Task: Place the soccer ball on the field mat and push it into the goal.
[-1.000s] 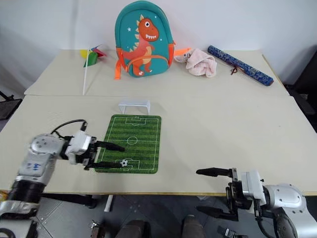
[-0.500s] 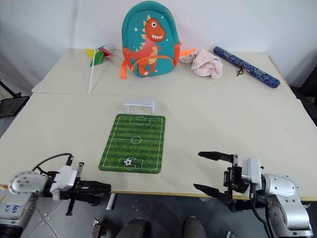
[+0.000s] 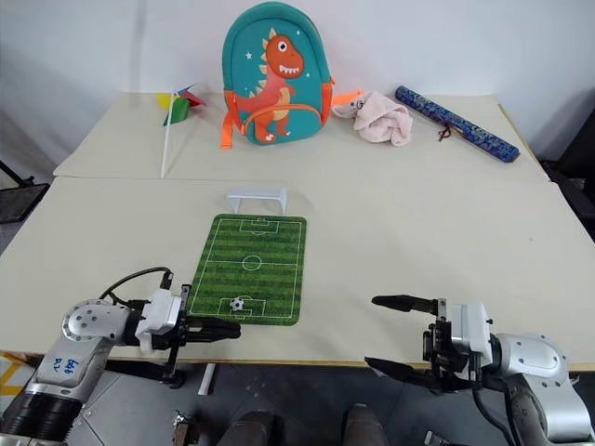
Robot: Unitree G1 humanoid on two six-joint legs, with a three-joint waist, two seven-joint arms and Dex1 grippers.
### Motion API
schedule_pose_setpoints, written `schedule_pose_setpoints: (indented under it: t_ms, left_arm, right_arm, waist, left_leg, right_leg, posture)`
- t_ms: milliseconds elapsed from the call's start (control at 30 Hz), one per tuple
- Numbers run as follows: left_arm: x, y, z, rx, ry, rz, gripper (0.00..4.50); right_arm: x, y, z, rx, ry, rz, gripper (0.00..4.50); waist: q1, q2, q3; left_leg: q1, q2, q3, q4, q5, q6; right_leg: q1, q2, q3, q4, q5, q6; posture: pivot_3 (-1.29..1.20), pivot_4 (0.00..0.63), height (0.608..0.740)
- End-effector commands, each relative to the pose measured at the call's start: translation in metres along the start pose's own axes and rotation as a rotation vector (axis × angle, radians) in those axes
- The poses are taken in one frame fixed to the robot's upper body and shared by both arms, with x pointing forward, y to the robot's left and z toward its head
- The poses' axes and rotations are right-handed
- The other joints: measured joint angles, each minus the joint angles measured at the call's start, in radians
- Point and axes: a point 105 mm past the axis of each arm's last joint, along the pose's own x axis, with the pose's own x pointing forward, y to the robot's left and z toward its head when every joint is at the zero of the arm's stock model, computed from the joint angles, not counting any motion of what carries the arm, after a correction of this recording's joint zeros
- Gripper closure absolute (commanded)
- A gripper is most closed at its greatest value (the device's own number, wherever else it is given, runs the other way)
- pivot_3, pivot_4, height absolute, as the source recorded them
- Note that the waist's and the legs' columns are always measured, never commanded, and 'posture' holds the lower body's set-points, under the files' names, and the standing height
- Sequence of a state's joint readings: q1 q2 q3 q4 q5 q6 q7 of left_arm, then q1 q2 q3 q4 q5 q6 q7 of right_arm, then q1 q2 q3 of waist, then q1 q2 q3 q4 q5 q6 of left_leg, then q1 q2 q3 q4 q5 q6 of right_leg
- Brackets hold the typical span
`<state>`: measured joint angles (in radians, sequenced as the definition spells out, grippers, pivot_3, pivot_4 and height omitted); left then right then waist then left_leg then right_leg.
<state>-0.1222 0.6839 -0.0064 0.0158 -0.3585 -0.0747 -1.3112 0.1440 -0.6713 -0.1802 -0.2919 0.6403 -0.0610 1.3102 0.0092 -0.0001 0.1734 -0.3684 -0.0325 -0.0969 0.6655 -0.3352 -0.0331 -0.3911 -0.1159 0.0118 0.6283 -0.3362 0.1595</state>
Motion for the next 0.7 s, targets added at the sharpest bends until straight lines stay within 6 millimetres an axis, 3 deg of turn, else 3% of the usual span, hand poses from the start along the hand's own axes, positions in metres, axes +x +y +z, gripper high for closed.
schedule_pose_setpoints:
  t_ms: [33,200,367,467,533,600,700]
  left_arm:
    - [0.002,0.007,-0.004,-0.017,0.032,-0.013,4.45]
    - [0.011,0.037,-0.01,-0.026,0.045,0.073,4.45]
    - [0.016,0.067,0.001,-0.024,-0.033,0.18,4.45]
    - [0.009,0.094,0.009,-0.006,-0.07,0.344,4.45]
    - [-0.009,0.114,0.018,-0.027,-0.127,0.486,4.45]
    - [-0.019,0.112,0.026,-0.035,-0.172,0.491,4.45]
    - [-0.028,0.085,0.027,-0.024,-0.16,0.37,4.45]
  right_arm:
    - [0.004,0.0,0.01,-0.034,-0.035,-0.008,0.0]
    - [0.005,0.0,0.011,-0.036,-0.037,-0.025,0.0]
    - [0.007,0.003,0.01,-0.029,-0.044,-0.045,0.0]
    - [0.009,0.003,0.008,-0.037,-0.048,-0.077,0.0]
    - [0.01,-0.014,0.011,-0.081,-0.092,-0.224,0.0]
    - [0.008,-0.028,0.015,-0.114,-0.133,-0.354,0.0]
    - [0.006,-0.038,0.017,-0.152,-0.143,-0.452,0.0]
  waist:
    - [0.0,0.0,0.0]
    - [0.007,0.0,0.0]
    - [0.011,0.0,0.0]
    - [0.011,0.0,0.0]
    - [0.007,-0.001,0.0]
    - [-0.007,-0.001,0.0]
    - [-0.018,-0.001,0.0]
  left_leg:
    - [0.0,0.0,0.0,0.0,0.0,0.0]
    - [0.0,-0.001,0.0,0.001,0.0,0.0]
    - [-0.001,-0.002,0.0,0.001,0.0,0.0]
    - [-0.001,-0.002,0.0,0.001,0.0,0.0]
    - [-0.001,-0.002,0.0,0.001,0.0,0.0]
    - [-0.001,-0.001,0.0,0.001,0.001,-0.001]
    - [0.0,-0.001,0.0,0.0,0.001,-0.001]
  right_leg:
    - [0.0,0.0,0.0,0.0,0.0,0.0]
    - [0.0,0.0,0.0,0.0,0.0,0.0]
    - [-0.001,0.0,0.0,0.001,0.0,0.0]
    - [0.0,0.0,-0.001,0.001,0.0,0.001]
    - [-0.001,0.0,0.0,0.001,0.0,0.001]
    - [-0.001,0.0,0.0,0.002,0.0,0.001]
    - [-0.003,0.0,0.0,0.008,0.0,0.001]
  posture:
    - [0.0,0.15,0.74]
    - [0.0,0.15,0.74]
    - [0.0,0.15,0.74]
    - [0.0,0.15,0.74]
    - [0.0,0.15,0.74]
    - [0.0,0.15,0.74]
    - [0.0,0.15,0.74]
